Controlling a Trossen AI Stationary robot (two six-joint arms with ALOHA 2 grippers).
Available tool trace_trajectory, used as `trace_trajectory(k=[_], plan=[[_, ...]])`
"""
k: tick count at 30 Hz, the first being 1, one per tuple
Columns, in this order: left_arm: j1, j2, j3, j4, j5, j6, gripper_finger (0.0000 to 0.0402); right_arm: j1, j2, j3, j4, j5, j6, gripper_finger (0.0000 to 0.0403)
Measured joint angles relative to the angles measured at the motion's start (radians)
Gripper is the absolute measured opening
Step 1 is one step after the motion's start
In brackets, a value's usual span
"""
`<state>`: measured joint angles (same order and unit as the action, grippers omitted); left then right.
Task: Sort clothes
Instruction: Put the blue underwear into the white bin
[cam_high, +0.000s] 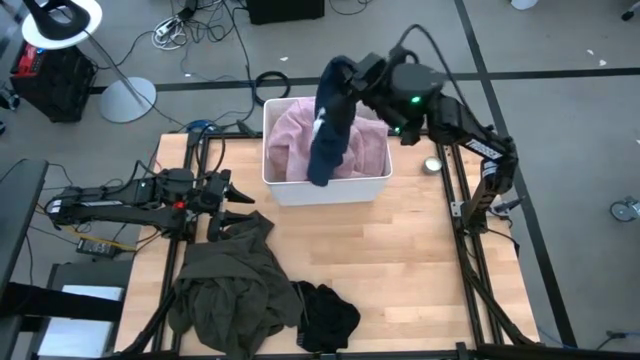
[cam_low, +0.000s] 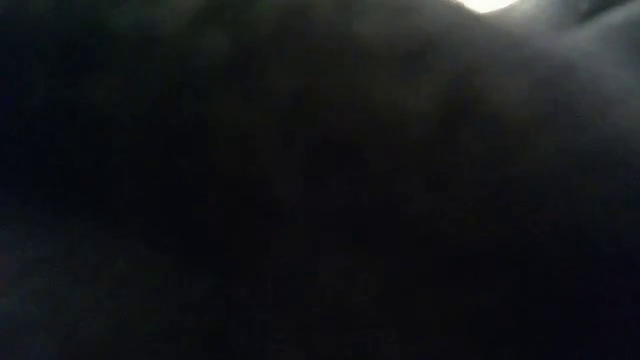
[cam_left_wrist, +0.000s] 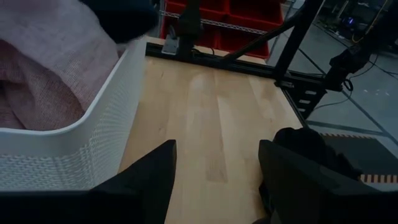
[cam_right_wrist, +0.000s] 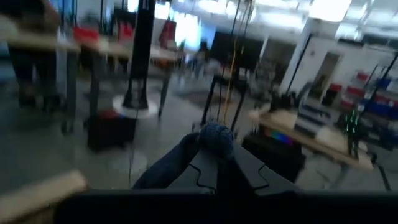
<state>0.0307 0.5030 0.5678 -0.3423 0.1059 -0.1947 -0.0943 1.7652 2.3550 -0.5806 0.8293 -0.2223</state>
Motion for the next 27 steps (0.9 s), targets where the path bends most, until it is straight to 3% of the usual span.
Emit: trace_trajectory(k=[5,11,20,27], plan=[[0.000,0.001,0.000,0.000,-0.014,0.000,0.0234,-0.038,0.001,-0.065,-0.197,-0.005,0.214,0.0009],[0.000,0.000,0.000,0.000,-0.044,0.022,0.0234,-0.087,0.002,-0.219,-0.284,-0.182,0.384,0.0009],[0.000,0.000,0.000,0.000,-0.045,0.032,0.0234,-0.154,0.001,-0.530,-0.246,-0.493,0.436,0.0009],[0.000,0.000,0.000,0.000,-0.046,0.033,0.0234,-0.250,0.000,-0.795,-0.024,-0.722,0.379,0.0009]])
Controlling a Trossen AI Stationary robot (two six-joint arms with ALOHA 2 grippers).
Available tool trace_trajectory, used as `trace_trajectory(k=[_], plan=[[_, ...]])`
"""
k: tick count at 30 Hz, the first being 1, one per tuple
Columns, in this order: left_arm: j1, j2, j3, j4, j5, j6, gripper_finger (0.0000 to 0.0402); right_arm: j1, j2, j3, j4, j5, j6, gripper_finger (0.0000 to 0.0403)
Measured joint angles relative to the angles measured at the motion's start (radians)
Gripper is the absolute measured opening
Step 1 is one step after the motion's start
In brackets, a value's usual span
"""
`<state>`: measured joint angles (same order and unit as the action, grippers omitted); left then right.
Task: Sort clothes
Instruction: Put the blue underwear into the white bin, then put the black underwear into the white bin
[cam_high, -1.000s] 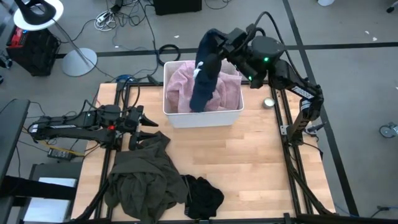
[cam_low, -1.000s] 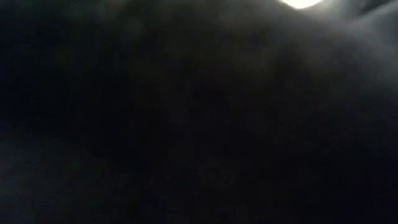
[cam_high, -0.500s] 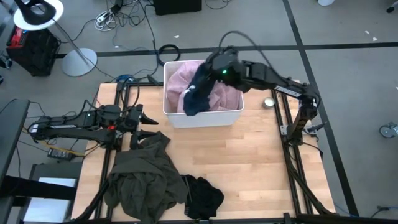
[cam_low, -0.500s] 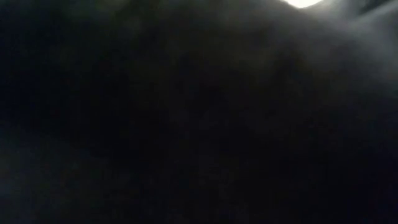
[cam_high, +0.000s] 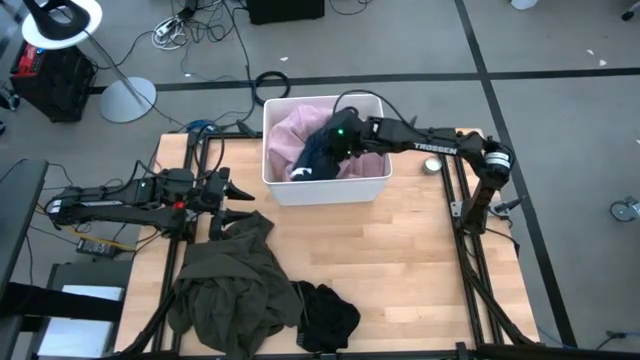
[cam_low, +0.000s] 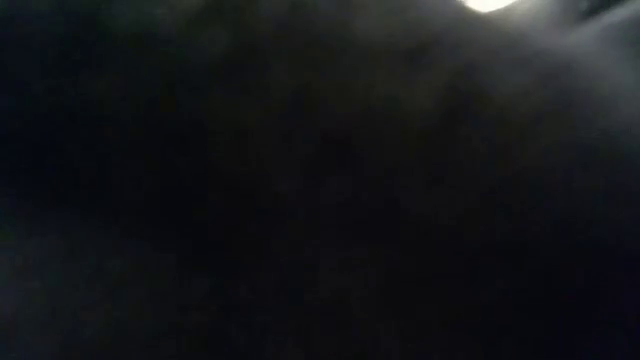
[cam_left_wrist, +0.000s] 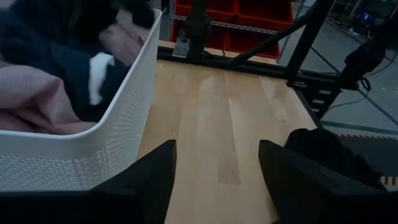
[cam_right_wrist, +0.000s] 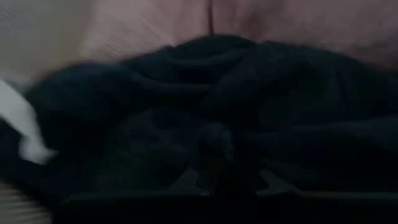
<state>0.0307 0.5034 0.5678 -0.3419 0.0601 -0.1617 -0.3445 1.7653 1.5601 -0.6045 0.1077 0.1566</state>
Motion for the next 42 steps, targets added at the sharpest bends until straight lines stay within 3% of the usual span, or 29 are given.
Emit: trace_trajectory(k=[8,13,21,34,42], plan=[[0.000,0.000,0.000,0.000,0.000,0.000,0.0234,-0.148,-0.002,-0.240,0.168,-0.173,0.026,0.0009],[0.000,0.000,0.000,0.000,0.000,0.000,0.0234,-0.191,-0.004,-0.310,0.214,-0.241,0.033,0.0010],[0.000,0.000,0.000,0.001,0.000,-0.002,0.0234,-0.194,-0.020,-0.314,0.238,-0.243,0.022,0.0056],[0.000,0.000,0.000,0.001,-0.001,-0.037,0.0234,-0.176,-0.215,-0.112,-0.010,-0.244,0.028,0.0181],[0.000,0.000,0.000,0.001,0.031,-0.059,0.0234,-0.018,-0.386,-0.090,-0.022,-0.109,0.170,0.0189]])
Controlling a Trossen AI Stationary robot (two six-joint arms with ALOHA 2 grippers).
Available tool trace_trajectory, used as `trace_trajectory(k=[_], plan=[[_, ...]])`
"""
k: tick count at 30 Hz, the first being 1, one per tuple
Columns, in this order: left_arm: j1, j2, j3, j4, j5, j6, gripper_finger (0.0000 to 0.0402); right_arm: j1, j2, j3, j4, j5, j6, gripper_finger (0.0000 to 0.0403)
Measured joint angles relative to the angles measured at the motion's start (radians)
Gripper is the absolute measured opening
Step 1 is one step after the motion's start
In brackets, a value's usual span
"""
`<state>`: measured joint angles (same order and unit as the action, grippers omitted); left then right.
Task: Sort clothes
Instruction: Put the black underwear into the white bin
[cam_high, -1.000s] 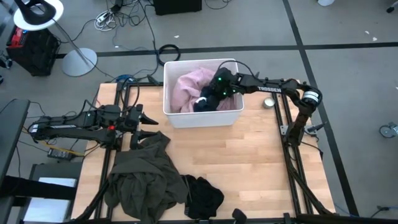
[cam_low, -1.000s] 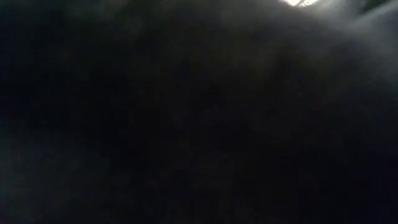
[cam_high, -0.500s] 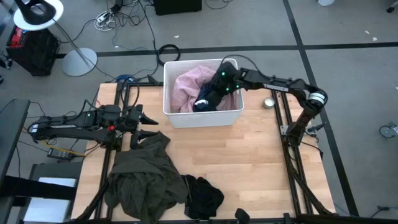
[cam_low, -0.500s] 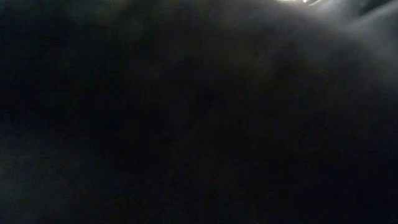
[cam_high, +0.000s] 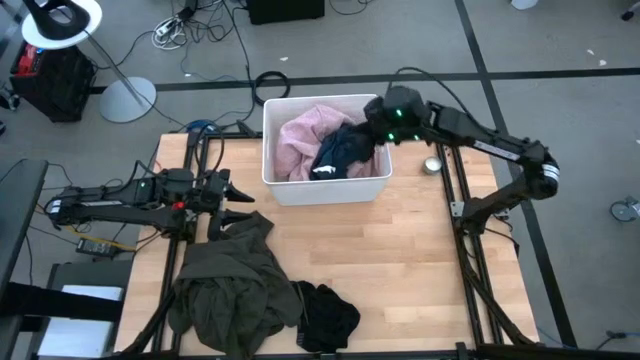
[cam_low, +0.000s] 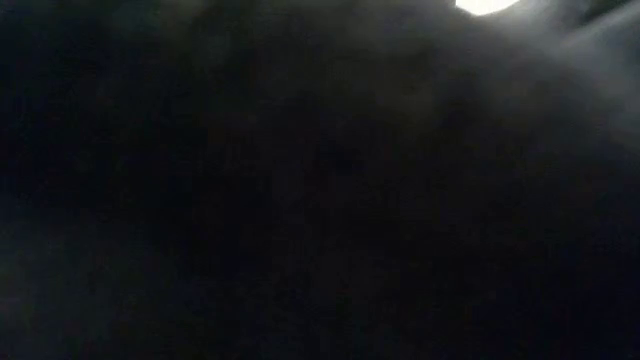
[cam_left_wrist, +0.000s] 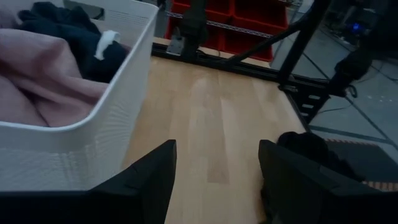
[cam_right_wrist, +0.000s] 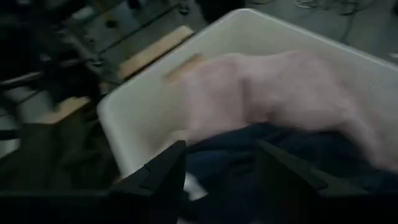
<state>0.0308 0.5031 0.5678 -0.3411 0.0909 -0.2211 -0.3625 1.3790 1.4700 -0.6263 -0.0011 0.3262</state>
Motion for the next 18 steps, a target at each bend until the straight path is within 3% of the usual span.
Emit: trace_trajectory(k=[4,10,14,18], plan=[[0.000,0.000,0.000,0.000,0.065,0.002,0.0234,0.168,-0.038,0.000,-0.028,0.080,0.069,0.0173],[0.000,0.000,0.000,-0.001,0.219,0.006,0.0234,0.472,-0.013,0.001,-0.033,0.315,0.195,0.0154],[0.000,0.000,0.000,0.001,0.224,0.006,0.0234,0.621,0.047,0.000,-0.043,0.437,0.289,0.0147],[0.000,0.000,0.000,0.000,0.217,0.006,0.0234,0.704,0.121,0.000,-0.053,0.461,0.389,0.0141]])
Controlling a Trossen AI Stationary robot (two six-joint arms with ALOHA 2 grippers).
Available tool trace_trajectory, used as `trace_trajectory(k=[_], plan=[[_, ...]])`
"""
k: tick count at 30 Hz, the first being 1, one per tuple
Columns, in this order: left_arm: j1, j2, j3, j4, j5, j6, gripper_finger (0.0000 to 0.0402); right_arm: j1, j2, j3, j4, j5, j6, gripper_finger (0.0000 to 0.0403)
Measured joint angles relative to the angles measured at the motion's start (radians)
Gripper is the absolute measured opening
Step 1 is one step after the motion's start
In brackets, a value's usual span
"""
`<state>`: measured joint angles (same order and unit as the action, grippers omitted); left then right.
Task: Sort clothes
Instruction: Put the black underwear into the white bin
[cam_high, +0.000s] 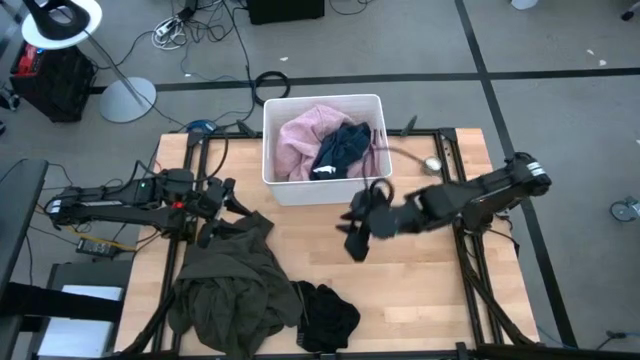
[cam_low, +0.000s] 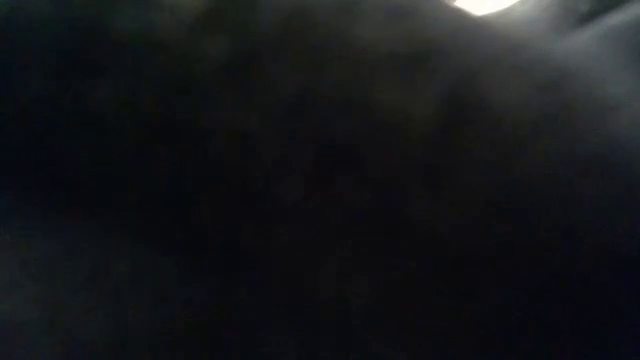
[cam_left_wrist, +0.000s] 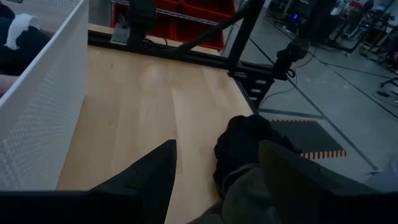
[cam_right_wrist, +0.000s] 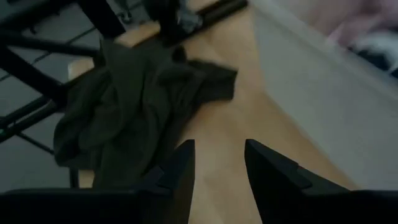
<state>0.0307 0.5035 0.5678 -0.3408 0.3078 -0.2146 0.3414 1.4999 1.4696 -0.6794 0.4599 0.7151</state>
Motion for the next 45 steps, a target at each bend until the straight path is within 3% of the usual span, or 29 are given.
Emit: trace_trajectory(k=[8,15,20,26,31,38,45], plan=[[0.000,0.000,0.000,0.054,-0.009,0.015,0.0234,0.062,0.103,0.000,0.000,-0.006,0.149,0.0130],[0.000,-0.001,0.000,0.335,-0.018,0.046,0.0234,0.097,0.180,0.000,-0.023,-0.133,0.199,0.0130],[0.000,-0.009,0.000,0.313,-0.013,0.191,0.0234,0.104,0.257,0.000,-0.019,-0.257,0.219,0.0128],[-0.002,-0.008,0.000,0.259,0.023,0.263,0.0234,0.118,0.326,0.000,0.044,-0.283,0.253,0.0120],[-0.013,-0.008,0.006,0.228,-0.102,0.263,0.0234,0.138,0.349,0.000,0.076,-0.308,0.257,0.0107],[-0.100,-0.005,0.126,-0.068,-0.346,0.237,0.0234,0.163,0.349,0.000,0.093,-0.333,0.262,0.0096],[-0.210,-0.006,0.185,-0.124,-0.494,0.241,0.0234,0.180,0.366,0.000,0.121,-0.351,0.258,0.0095]])
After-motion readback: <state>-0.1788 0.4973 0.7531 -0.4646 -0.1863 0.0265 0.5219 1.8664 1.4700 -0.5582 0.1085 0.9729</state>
